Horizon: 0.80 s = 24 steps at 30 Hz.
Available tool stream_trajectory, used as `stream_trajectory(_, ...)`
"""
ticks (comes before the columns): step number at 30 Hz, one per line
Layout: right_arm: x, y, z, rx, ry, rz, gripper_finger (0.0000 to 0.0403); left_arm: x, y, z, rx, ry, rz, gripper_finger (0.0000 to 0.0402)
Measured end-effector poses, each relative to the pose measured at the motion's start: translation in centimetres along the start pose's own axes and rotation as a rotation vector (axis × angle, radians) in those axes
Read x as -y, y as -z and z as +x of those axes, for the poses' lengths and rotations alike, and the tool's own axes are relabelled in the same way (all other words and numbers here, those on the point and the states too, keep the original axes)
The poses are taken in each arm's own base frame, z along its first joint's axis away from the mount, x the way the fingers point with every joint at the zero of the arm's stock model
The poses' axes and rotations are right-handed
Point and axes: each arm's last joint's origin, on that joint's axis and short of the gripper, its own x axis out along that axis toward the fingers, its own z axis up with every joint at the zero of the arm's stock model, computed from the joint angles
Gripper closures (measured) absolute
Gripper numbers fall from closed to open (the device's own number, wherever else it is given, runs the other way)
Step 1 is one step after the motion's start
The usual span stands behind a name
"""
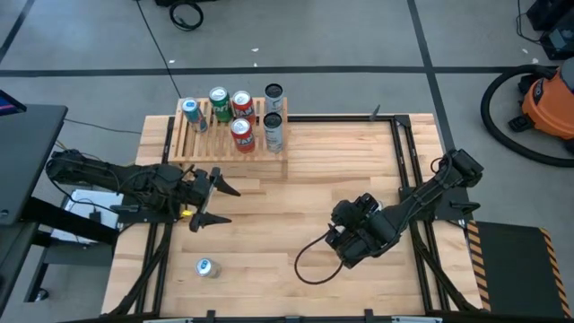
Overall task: Place canned beverage on shelf
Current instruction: Put the green soda can on the shelf
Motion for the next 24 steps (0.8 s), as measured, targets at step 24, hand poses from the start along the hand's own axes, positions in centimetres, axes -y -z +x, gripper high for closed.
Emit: stream_trajectory(24, 3.2, 8.4, -3.1, 0.243, 0.099, 0.228, 0.0014, 0.0, 0.1, 0.0, -0.013, -0.003, -0.074, 0.0008)
